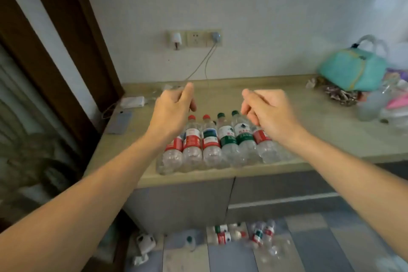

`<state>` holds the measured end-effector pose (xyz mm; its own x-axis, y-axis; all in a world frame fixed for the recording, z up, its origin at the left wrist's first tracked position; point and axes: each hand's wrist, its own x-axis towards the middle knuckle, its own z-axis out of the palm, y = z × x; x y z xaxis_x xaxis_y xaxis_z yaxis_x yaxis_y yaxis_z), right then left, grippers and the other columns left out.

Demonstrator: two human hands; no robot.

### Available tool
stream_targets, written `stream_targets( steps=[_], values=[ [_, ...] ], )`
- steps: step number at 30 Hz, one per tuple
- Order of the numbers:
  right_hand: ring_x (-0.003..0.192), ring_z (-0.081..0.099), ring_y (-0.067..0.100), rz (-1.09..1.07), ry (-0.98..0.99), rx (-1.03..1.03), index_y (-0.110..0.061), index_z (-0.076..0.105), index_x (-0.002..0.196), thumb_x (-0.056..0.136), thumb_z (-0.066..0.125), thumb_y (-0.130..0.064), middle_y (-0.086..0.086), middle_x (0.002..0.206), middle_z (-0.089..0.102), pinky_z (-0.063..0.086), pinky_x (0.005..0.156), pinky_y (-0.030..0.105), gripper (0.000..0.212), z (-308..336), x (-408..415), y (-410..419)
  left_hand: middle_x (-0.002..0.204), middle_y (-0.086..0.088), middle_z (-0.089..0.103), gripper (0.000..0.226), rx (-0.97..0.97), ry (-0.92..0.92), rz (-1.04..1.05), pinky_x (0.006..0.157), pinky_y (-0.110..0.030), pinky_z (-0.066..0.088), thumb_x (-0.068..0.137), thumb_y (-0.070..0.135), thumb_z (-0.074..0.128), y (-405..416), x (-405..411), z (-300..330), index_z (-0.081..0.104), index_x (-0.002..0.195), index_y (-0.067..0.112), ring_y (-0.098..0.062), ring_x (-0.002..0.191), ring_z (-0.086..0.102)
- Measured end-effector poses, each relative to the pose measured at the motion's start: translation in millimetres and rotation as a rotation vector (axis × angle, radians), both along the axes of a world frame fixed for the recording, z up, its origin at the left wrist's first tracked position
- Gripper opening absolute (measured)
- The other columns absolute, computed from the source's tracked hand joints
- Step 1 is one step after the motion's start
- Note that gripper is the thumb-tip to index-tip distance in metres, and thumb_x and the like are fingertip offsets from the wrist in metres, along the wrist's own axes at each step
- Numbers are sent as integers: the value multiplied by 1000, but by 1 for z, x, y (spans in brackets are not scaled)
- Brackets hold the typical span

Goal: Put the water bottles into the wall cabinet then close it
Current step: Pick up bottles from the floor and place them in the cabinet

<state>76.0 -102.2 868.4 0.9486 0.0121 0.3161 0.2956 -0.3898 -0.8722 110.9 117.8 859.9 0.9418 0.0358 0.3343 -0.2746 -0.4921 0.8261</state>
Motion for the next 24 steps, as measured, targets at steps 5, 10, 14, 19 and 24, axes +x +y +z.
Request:
stream_targets(
  steps=[5, 10, 14, 19, 24],
  values=[
    [41, 44, 2, -107, 222, -91, -19, 63, 58, 105, 53, -30, -9, 45, 51, 33, 48, 14, 49, -137, -49, -25, 52, 8, 59, 53, 140, 159, -188, 55, -25, 40, 106, 36, 48, -26, -37, -129, 60, 58, 17, -5, 52, 53],
    [44, 50, 3, -218, 515, -47, -11, 68, 65, 102, 57, -32, -5, 49, 59, 40, 52, 25, 44, -285, -85, -71, 71, -5, 62, 37, 208, 387, -314, 63, -33, 37, 105, 37, 50, -57, -69, -252, 63, 78, 15, -13, 65, 53],
    [46, 52, 11, -306, 683, -55, -17, 66, 59, 99, 57, -22, -1, 51, 61, 42, 55, 34, 41, -400, -103, -118, 75, 4, 63, 30, 242, 543, -292, 68, -32, 45, 103, 38, 53, -95, -72, -354, 66, 88, 15, -17, 71, 61],
    [47, 58, 9, -285, 876, -22, -19, 70, 78, 102, 54, -15, 2, 60, 68, 49, 47, 28, 29, -544, -117, -183, 71, 3, 66, 23, 222, 695, -235, 64, -35, 53, 100, 34, 61, -161, -64, -510, 67, 88, 15, -19, 65, 63],
    [69, 67, 19, -274, 1002, -79, -11, 70, 99, 105, 52, -20, 10, 85, 73, 57, 64, 31, 21, -685, -130, -260, 73, -3, 67, 14, 209, 813, -286, 49, -31, 55, 99, 30, 64, -233, -69, -677, 66, 92, 18, -16, 57, 65]
  ],
)
